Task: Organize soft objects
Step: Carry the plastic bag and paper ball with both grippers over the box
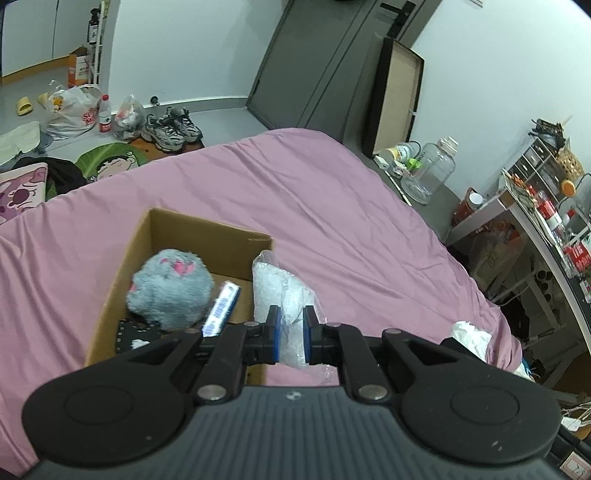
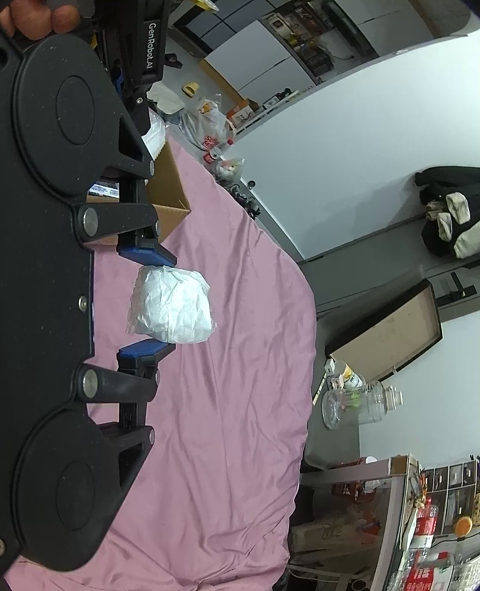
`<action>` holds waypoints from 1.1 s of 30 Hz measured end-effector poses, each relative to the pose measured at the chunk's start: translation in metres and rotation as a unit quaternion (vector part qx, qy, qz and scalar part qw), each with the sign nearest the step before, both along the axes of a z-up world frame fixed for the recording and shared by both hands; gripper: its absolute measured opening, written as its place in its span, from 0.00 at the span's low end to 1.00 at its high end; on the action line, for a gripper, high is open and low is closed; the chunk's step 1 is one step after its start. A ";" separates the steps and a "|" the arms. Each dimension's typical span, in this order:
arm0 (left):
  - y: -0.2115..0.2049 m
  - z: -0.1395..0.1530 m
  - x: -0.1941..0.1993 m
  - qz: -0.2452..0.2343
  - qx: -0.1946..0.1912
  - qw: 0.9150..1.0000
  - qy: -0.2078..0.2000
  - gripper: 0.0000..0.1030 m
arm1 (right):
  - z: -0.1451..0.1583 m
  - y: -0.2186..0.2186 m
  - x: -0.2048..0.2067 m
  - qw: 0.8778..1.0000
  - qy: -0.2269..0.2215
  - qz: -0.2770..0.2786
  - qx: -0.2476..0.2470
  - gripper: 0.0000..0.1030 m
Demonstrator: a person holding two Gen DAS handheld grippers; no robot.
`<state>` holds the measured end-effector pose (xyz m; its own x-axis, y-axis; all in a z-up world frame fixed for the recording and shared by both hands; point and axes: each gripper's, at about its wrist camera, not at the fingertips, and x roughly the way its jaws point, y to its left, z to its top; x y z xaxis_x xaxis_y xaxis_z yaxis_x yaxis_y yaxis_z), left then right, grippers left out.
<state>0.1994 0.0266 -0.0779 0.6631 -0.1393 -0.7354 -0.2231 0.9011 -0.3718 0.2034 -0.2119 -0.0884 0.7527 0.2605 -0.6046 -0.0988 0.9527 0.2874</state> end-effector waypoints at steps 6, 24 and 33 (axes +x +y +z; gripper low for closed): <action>0.024 -0.001 -0.006 0.019 -0.004 1.000 0.001 0.10 | 0.005 0.016 -0.002 1.000 -0.005 0.011 -0.007 0.40; 0.077 -0.028 -0.008 0.046 -0.025 0.998 0.024 0.10 | 0.002 0.067 0.009 0.999 0.001 0.041 -0.029 0.40; 0.082 -0.054 0.001 0.039 -0.049 0.997 0.054 0.11 | 0.000 0.092 0.020 0.998 0.009 0.052 -0.033 0.40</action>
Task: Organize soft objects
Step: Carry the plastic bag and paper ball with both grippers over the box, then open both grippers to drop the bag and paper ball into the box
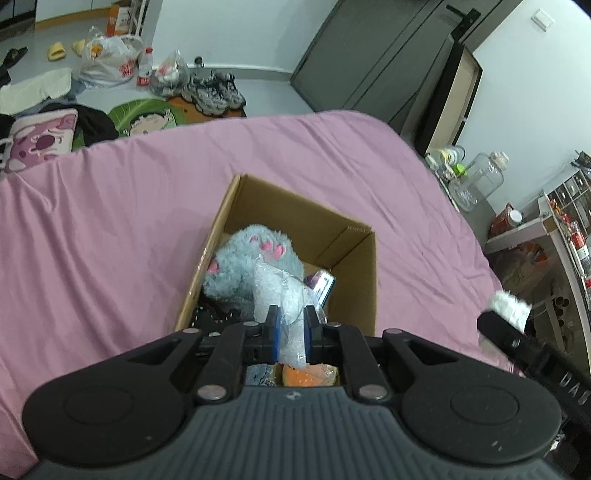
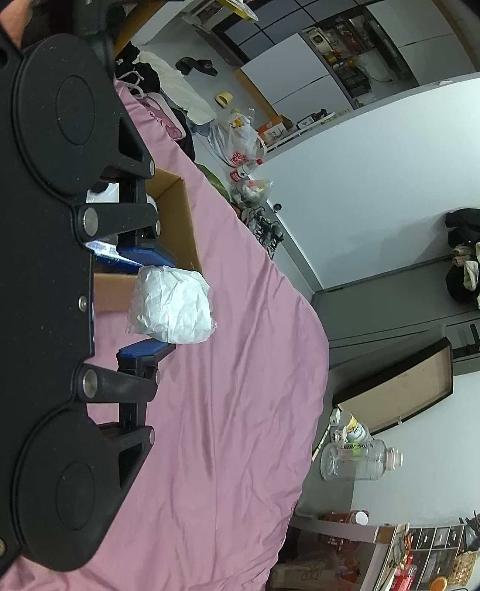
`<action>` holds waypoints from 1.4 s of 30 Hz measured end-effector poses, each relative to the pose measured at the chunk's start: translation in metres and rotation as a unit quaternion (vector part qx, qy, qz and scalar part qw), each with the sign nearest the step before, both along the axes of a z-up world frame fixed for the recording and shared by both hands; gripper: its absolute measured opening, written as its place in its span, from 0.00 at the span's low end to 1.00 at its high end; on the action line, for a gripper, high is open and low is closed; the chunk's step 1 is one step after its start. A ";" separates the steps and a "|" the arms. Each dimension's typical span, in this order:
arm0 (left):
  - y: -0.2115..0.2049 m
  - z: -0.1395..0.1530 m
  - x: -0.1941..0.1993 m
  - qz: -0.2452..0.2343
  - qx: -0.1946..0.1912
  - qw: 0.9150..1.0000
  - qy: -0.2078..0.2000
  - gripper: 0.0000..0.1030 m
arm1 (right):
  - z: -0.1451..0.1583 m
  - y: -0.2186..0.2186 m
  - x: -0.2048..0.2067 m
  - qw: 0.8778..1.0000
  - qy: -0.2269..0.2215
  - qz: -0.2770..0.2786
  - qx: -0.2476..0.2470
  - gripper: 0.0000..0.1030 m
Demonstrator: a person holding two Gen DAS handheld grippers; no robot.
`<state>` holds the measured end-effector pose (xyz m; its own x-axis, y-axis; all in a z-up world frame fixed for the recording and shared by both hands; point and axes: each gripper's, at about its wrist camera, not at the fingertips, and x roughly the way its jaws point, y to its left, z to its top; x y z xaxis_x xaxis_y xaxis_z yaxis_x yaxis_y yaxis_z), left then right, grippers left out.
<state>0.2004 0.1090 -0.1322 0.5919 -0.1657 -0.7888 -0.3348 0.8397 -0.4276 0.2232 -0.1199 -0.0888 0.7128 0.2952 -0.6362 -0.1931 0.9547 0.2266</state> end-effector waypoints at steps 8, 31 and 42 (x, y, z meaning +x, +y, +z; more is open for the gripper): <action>0.002 -0.003 0.009 -0.026 0.007 1.000 0.012 0.18 | -0.006 0.020 0.006 1.000 0.014 0.015 0.013 0.40; 0.012 0.039 -0.011 -0.006 0.107 0.994 -0.005 0.76 | 0.019 0.005 -0.017 0.999 0.020 -0.005 0.044 0.79; -0.028 0.067 -0.034 -0.036 0.149 0.988 -0.010 0.89 | 0.035 -0.037 -0.051 0.999 0.009 -0.026 0.043 0.93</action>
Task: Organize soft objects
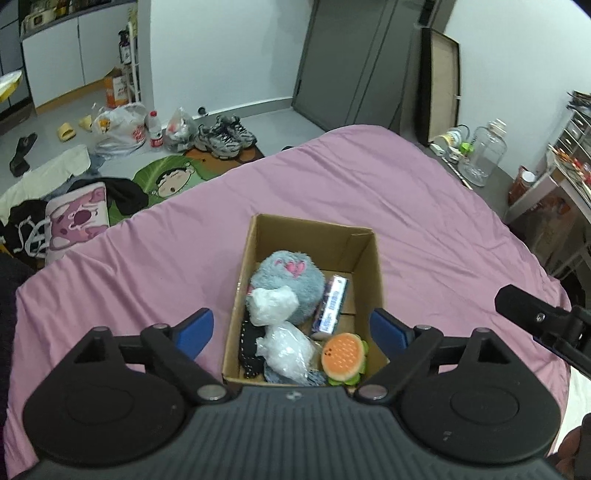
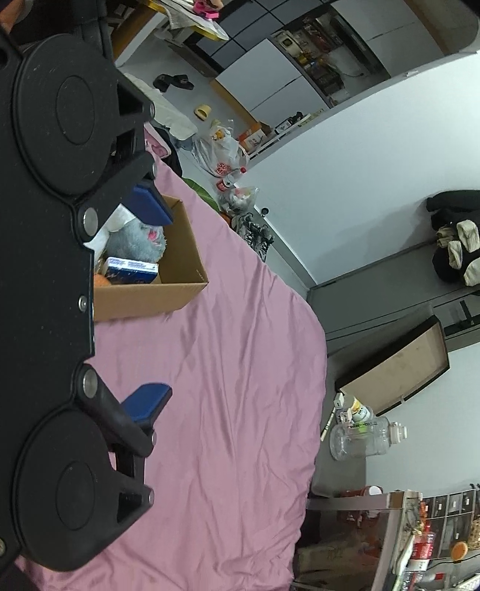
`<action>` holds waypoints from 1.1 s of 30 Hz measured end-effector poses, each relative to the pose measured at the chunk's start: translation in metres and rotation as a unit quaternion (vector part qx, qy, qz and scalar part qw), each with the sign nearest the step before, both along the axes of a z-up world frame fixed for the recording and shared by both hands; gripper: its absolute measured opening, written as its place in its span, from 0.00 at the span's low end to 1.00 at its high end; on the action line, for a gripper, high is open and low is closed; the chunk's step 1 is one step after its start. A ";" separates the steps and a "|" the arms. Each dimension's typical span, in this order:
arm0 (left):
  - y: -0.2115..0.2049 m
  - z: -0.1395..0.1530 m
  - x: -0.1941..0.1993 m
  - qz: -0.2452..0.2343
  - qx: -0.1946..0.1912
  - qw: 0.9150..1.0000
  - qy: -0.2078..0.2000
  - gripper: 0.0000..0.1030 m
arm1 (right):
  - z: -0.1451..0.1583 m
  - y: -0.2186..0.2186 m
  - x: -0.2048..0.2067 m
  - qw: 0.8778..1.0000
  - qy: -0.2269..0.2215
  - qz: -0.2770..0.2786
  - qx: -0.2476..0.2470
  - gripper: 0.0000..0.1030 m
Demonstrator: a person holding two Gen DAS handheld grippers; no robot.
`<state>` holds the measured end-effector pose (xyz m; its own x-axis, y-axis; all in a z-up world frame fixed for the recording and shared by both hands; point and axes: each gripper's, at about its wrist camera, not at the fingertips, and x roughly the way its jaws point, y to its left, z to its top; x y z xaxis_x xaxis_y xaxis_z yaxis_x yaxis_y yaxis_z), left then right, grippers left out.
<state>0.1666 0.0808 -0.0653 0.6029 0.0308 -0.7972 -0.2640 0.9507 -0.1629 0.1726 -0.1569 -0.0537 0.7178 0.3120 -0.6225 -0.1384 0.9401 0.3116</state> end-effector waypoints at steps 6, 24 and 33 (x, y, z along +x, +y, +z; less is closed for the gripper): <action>-0.016 0.013 -0.019 -0.005 0.015 1.000 -0.002 0.93 | 0.012 -0.022 -0.017 1.000 -0.003 0.000 0.001 1.00; -0.049 0.060 -0.084 -0.015 0.031 0.999 -0.040 0.97 | 0.048 -0.068 -0.076 0.999 -0.033 0.005 -0.023 1.00; -0.061 0.071 -0.122 -0.014 0.038 0.998 -0.053 0.98 | 0.048 -0.078 -0.106 0.998 -0.038 0.028 -0.046 1.00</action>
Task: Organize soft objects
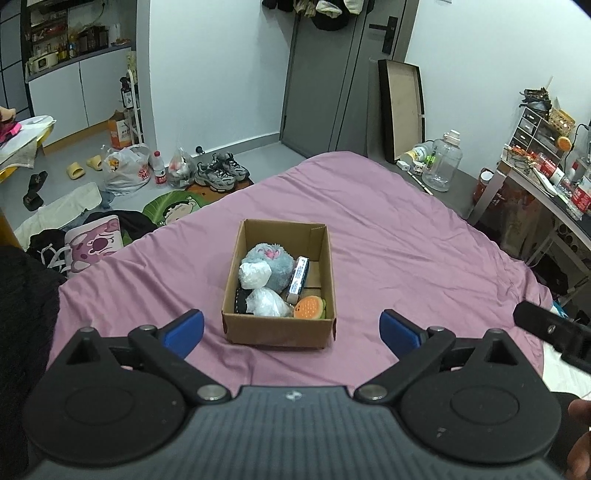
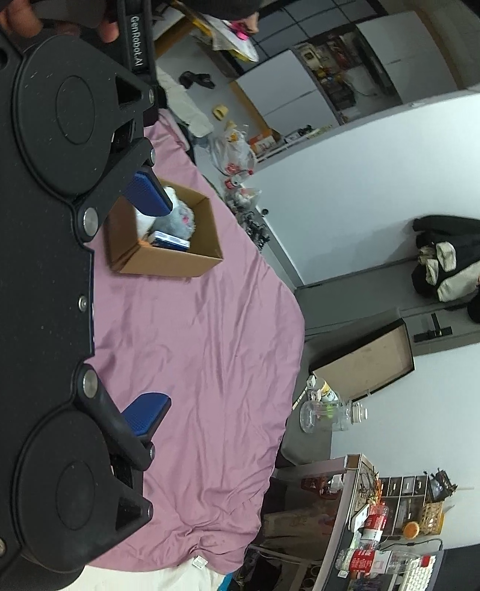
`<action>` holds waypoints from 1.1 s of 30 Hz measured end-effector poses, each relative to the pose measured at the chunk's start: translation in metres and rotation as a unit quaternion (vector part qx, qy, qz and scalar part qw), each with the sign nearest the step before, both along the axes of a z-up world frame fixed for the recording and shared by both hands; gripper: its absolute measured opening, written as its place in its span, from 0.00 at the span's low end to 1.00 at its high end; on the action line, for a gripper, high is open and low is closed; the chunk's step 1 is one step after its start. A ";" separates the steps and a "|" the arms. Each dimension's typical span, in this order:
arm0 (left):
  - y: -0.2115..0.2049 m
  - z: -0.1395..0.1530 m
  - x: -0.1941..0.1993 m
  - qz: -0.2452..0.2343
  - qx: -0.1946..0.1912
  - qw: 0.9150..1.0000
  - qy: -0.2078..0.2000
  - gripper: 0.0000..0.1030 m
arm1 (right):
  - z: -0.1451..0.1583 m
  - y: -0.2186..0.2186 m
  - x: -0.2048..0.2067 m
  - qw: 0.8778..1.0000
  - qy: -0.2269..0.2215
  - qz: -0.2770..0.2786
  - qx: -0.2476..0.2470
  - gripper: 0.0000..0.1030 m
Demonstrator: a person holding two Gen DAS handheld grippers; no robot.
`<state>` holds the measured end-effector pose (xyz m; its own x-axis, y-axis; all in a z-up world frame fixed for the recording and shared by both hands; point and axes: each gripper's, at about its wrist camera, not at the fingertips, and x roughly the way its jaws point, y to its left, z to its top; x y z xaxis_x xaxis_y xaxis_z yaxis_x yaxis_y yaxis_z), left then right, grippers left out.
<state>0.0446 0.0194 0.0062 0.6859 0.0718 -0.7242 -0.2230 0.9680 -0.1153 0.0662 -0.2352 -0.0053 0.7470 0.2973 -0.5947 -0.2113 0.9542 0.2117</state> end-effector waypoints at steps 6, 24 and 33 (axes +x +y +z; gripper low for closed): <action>-0.008 0.002 -0.019 -0.007 0.010 1.000 -0.004 0.98 | 0.005 -0.005 -0.015 1.000 -0.005 0.017 -0.009 1.00; -0.029 0.003 -0.045 -0.032 0.036 0.999 -0.006 0.98 | 0.005 -0.009 -0.037 0.999 -0.008 0.013 -0.030 1.00; -0.028 0.003 -0.049 -0.034 0.033 0.999 -0.007 0.98 | 0.003 -0.006 -0.038 0.999 -0.004 0.016 -0.034 1.00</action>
